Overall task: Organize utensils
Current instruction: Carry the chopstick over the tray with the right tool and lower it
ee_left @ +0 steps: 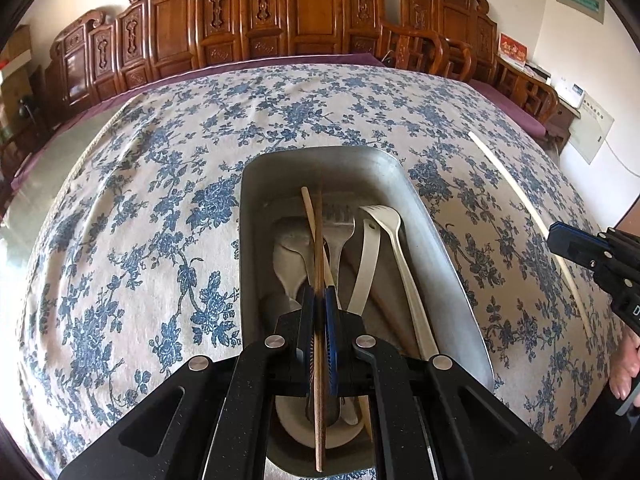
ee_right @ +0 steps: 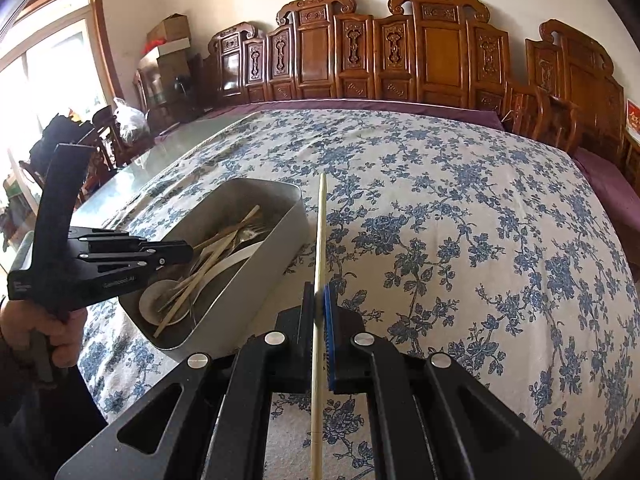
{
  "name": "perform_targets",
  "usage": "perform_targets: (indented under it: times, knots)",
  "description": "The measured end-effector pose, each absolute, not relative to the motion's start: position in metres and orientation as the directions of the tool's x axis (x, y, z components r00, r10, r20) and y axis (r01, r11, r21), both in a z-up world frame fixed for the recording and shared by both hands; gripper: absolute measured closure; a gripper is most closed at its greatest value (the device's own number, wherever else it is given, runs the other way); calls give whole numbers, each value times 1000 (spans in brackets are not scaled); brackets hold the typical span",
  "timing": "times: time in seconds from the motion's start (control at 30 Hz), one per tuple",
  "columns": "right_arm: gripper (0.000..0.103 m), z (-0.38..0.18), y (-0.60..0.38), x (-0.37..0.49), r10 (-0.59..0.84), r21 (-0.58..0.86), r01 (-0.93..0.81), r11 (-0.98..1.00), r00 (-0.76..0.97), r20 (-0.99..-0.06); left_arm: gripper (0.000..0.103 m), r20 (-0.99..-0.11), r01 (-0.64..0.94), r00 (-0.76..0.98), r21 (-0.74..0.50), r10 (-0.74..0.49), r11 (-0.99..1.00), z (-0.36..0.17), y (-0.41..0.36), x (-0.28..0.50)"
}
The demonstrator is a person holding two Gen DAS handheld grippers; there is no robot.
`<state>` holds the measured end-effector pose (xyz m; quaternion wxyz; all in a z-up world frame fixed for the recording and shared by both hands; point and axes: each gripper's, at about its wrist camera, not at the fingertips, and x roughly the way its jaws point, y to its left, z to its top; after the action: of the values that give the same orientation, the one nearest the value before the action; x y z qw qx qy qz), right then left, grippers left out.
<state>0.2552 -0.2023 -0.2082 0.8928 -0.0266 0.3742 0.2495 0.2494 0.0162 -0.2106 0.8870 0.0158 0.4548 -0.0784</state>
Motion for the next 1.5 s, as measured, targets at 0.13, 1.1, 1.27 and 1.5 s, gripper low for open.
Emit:
perform_targets:
  times: [0.13,1.1,1.27,1.5]
  knots:
    - [97,-204,-199,253,428,146,-459,876,603,-673,97,-807,152,577,-45,-126,987,-209,17,249]
    - [97,-168,-120,234,449,155,-482,863,587,-674,68,-733,84,676,-24,-74,996,-128,67,179]
    - [97,-172,-107,244,450,166,-480,861,568,-689,45,-724,65,686,-39,-73,997,-125,77,172]
    - [97,-183,-90,261,450,184,-474,861,540,-711,21,-726,14,686,-60,-53,998,-133,100,172]
